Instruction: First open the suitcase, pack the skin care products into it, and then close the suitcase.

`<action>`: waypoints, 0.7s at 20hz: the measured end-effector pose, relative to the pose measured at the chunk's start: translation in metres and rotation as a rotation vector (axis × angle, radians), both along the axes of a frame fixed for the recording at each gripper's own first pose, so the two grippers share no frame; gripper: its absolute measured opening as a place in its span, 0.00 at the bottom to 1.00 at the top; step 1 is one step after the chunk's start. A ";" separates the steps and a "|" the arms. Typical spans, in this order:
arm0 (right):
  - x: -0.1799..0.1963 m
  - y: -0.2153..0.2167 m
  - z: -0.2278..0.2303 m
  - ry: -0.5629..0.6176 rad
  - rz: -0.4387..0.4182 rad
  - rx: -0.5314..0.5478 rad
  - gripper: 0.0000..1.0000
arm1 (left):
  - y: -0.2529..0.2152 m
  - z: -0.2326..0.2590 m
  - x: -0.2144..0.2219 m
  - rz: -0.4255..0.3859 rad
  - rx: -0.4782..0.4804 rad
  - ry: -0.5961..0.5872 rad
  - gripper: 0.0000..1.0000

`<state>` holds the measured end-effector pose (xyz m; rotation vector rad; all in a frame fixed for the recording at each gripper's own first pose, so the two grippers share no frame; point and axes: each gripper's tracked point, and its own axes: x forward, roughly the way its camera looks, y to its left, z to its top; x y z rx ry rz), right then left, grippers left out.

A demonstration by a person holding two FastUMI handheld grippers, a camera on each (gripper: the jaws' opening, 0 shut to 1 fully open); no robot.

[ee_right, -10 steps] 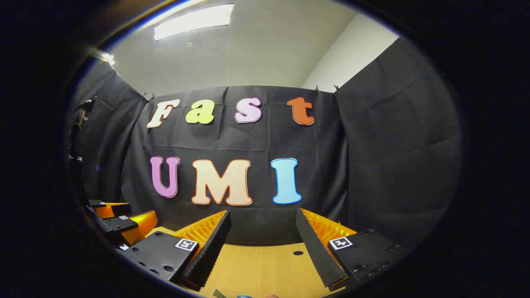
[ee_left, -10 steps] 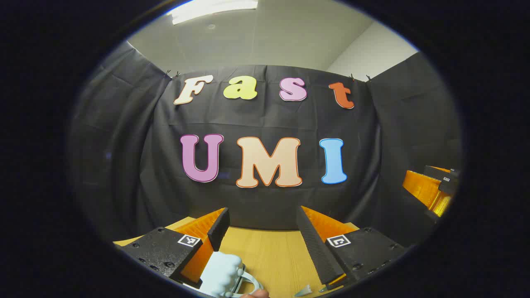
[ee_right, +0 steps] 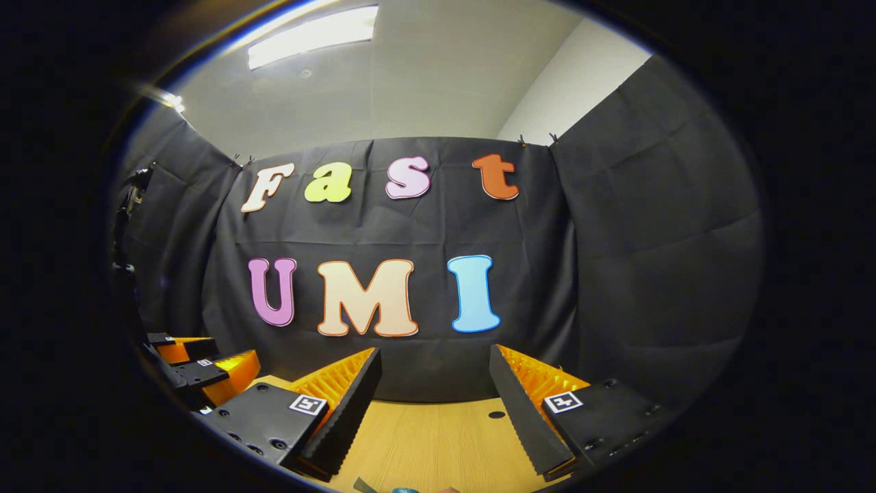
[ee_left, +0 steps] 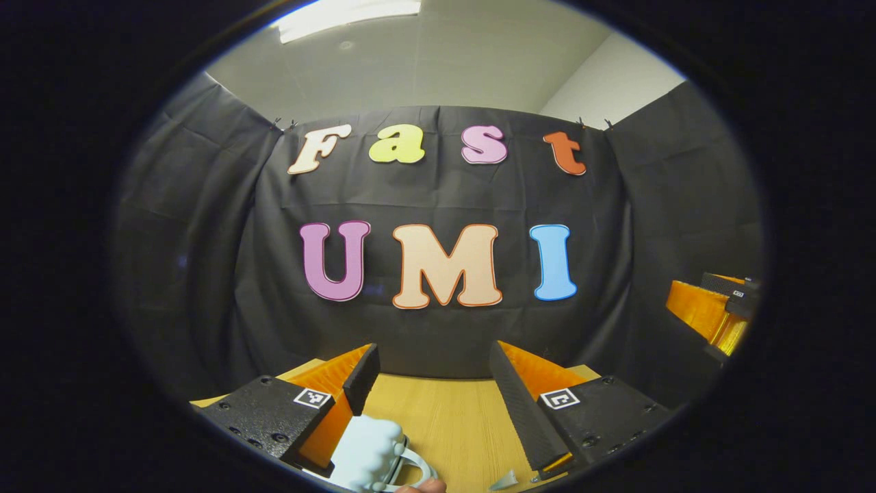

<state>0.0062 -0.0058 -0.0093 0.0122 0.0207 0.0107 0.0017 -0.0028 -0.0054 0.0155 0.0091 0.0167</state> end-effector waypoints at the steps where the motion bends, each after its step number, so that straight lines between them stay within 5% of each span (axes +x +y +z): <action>1: 0.002 -0.001 -0.001 0.003 0.004 0.000 0.99 | -0.002 0.000 0.001 -0.001 0.001 -0.001 0.94; 7: 0.008 -0.004 -0.021 0.033 0.078 -0.015 0.99 | -0.006 -0.045 0.005 0.010 0.009 0.110 0.95; 11: 0.010 -0.004 -0.057 0.098 0.152 -0.019 1.00 | 0.012 -0.110 0.003 0.057 0.034 0.291 0.95; 14: 0.015 -0.018 -0.071 0.134 0.128 -0.035 0.99 | 0.010 -0.161 -0.001 0.031 0.005 0.435 0.95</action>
